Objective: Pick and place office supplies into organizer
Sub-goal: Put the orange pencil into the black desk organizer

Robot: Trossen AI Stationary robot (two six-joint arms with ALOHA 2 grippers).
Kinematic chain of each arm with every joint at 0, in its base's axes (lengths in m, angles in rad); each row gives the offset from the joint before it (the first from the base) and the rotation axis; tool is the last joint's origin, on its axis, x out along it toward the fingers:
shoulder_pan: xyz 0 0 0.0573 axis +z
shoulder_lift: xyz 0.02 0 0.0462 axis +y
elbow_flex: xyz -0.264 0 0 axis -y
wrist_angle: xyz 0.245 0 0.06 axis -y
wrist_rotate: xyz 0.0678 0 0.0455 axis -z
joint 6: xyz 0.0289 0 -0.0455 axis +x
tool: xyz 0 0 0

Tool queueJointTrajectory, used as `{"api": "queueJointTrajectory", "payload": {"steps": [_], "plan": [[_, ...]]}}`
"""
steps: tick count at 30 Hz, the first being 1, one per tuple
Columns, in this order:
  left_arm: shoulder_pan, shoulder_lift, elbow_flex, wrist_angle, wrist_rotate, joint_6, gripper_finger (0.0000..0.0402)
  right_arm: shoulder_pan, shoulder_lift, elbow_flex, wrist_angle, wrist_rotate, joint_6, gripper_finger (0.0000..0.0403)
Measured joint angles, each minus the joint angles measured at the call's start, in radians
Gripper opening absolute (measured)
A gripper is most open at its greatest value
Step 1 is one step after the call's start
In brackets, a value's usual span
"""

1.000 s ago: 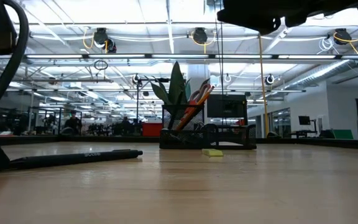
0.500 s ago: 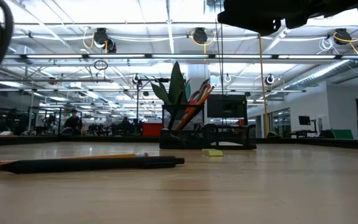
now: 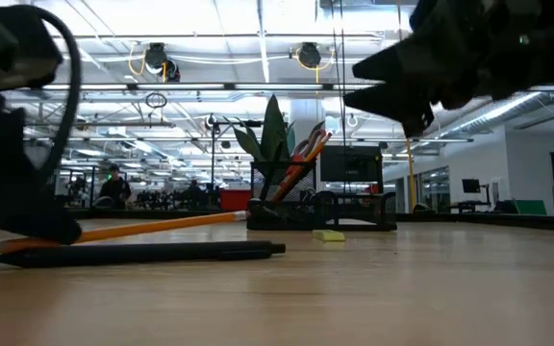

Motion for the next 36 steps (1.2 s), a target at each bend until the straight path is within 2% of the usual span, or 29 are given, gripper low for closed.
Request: {"api": "queueJointTrajectory", "payload": {"steps": [3,5,9,15,19,24,28,31,36], "plan": [[0.024,-0.001,0.0,0.008,-0.008,0.006,0.0016,-0.034,0.065,-0.05,0.181,-0.053,0.052,0.021],[0.038,-0.002,0.0,0.017,-0.016,0.024,0.0007,-0.051,0.106,-0.066,0.24,-0.053,0.098,0.021],[0.061,-0.002,0.001,0.06,-0.018,0.08,0.0012,-0.084,0.193,-0.054,0.24,-0.066,0.179,0.021],[0.085,-0.004,0.002,0.15,-0.065,0.162,0.0009,-0.118,0.309,0.038,0.291,-0.201,0.247,0.021],[0.095,-0.004,0.003,0.215,-0.085,0.218,0.0008,-0.131,0.355,0.088,0.291,-0.254,0.263,0.021],[0.102,-0.004,0.003,0.245,-0.095,0.236,0.0013,-0.14,0.378,0.079,0.29,-0.287,0.289,0.021],[0.101,-0.004,0.003,0.256,-0.097,0.242,0.0005,-0.142,0.378,0.044,0.275,-0.282,0.3,0.021],[0.106,-0.005,0.003,0.271,-0.108,0.258,0.0014,-0.15,0.378,0.034,0.268,-0.281,0.323,0.0211],[0.117,-0.015,0.003,0.342,-0.108,0.328,0.0008,-0.175,0.378,0.045,0.29,-0.285,0.344,0.0229]]}}
